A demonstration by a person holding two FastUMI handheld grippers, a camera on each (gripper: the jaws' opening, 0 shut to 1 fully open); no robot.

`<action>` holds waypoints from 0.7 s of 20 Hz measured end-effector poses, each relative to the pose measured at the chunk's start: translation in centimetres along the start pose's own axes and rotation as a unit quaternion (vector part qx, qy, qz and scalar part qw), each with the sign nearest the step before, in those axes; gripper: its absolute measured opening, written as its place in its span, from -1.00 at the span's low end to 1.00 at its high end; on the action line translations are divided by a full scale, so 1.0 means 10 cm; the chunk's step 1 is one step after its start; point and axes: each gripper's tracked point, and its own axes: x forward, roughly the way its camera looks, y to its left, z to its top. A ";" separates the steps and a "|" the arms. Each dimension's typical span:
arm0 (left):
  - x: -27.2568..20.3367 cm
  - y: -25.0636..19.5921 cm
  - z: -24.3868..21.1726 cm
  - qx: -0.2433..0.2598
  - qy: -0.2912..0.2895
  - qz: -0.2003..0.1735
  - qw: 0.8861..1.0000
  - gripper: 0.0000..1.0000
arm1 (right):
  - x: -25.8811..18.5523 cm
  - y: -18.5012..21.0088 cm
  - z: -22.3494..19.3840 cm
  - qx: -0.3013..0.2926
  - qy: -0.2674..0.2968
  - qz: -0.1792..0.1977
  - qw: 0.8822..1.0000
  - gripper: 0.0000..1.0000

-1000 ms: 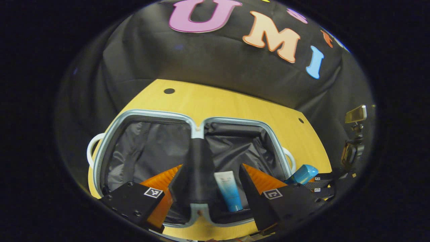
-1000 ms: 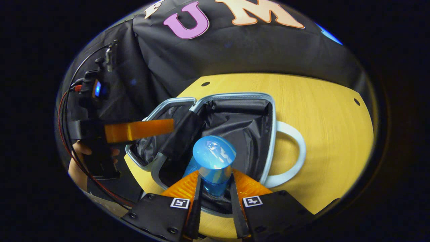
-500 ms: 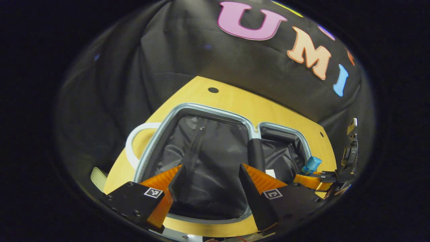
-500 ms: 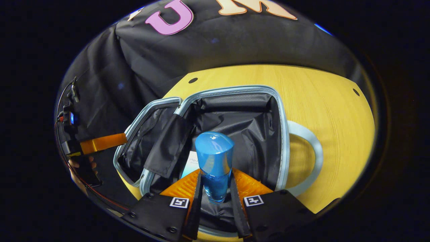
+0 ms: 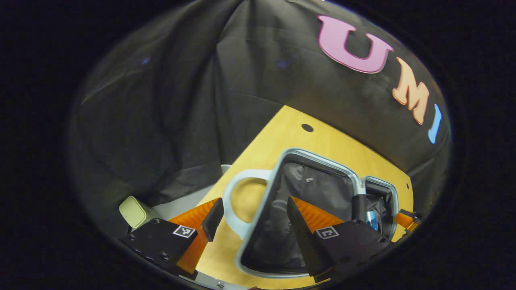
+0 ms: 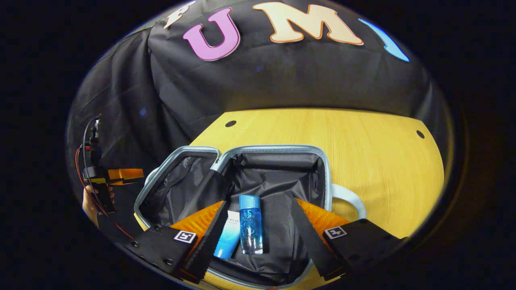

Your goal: First open the suitcase, pack the skin care products into it, and then close the suitcase.

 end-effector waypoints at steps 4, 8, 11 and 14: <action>0.28 0.33 0.03 -0.024 0.010 0.028 0.999 0.84 | -0.17 -0.12 0.21 -0.003 -0.037 -0.025 0.999 0.97; 0.59 0.51 -0.25 -0.041 0.070 0.036 0.996 0.84 | -0.34 -0.32 0.32 0.015 -0.057 -0.053 0.997 0.96; 0.73 0.57 -0.34 -0.043 0.091 0.031 0.994 0.75 | -0.44 -0.48 0.36 0.020 -0.068 -0.076 0.995 0.97; 0.79 0.31 -0.35 -0.053 0.096 -0.006 0.994 -0.08 | -0.51 -0.53 0.32 0.020 -0.071 -0.084 0.994 0.96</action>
